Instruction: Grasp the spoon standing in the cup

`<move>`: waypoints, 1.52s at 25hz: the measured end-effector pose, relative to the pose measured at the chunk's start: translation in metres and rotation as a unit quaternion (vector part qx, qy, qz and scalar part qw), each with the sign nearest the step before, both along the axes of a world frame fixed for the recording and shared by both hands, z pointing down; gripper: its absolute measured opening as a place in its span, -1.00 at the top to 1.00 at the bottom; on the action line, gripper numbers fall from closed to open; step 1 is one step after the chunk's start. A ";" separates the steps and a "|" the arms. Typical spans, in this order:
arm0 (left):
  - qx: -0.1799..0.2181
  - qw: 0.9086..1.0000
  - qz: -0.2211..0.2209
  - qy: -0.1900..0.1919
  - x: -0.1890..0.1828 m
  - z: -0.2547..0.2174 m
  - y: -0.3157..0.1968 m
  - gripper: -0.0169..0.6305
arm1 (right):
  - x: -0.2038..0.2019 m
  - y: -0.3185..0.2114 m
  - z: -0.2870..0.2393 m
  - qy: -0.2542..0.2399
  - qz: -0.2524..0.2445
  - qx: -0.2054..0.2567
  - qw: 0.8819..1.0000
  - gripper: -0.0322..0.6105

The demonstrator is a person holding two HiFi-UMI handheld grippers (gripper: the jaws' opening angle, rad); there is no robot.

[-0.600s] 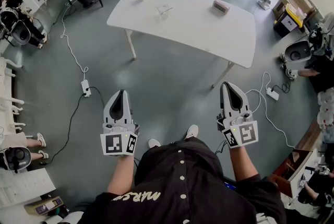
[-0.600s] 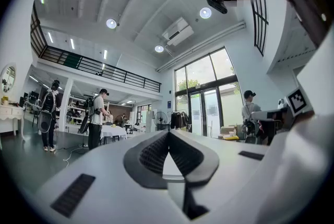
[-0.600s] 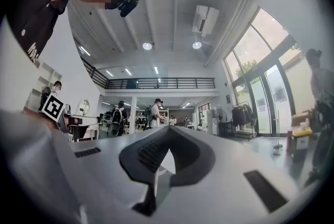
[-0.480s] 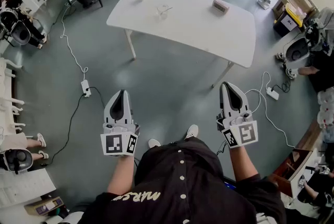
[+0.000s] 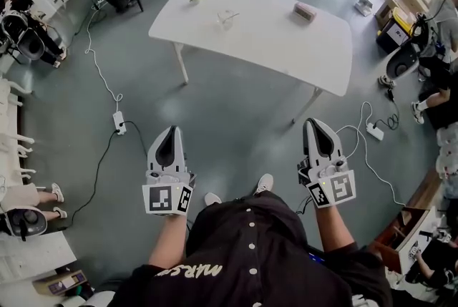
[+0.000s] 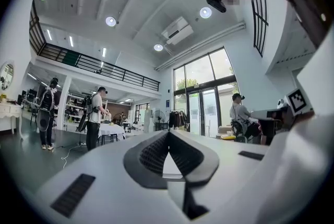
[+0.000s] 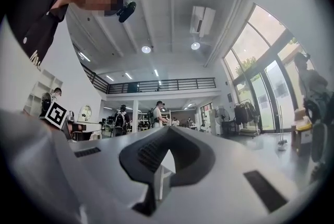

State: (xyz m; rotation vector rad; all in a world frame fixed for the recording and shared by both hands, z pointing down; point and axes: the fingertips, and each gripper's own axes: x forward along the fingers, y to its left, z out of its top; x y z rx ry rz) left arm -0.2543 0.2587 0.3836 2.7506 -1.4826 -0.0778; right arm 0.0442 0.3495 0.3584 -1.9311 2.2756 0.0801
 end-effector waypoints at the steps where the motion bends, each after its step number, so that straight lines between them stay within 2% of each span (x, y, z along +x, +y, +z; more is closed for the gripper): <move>1: 0.000 1.000 0.000 0.000 0.001 0.000 0.000 0.93 | 0.000 0.000 0.000 0.001 0.000 -0.001 1.000 0.89; 6: 0.003 1.000 0.006 -0.001 0.006 -0.002 0.001 0.93 | 0.001 -0.001 0.001 0.019 0.003 -0.003 1.000 0.89; 10: 0.009 1.000 0.015 -0.005 0.011 -0.005 0.005 0.93 | -0.005 -0.002 0.002 0.022 -0.013 -0.003 1.000 0.89; 30: 0.011 1.000 0.020 -0.008 0.018 -0.006 0.010 0.93 | -0.007 -0.012 0.000 0.026 -0.043 -0.007 0.999 0.43; 38: 0.009 1.000 0.010 -0.012 0.038 -0.005 0.013 0.93 | 0.011 -0.015 0.003 0.011 -0.058 -0.009 0.998 0.19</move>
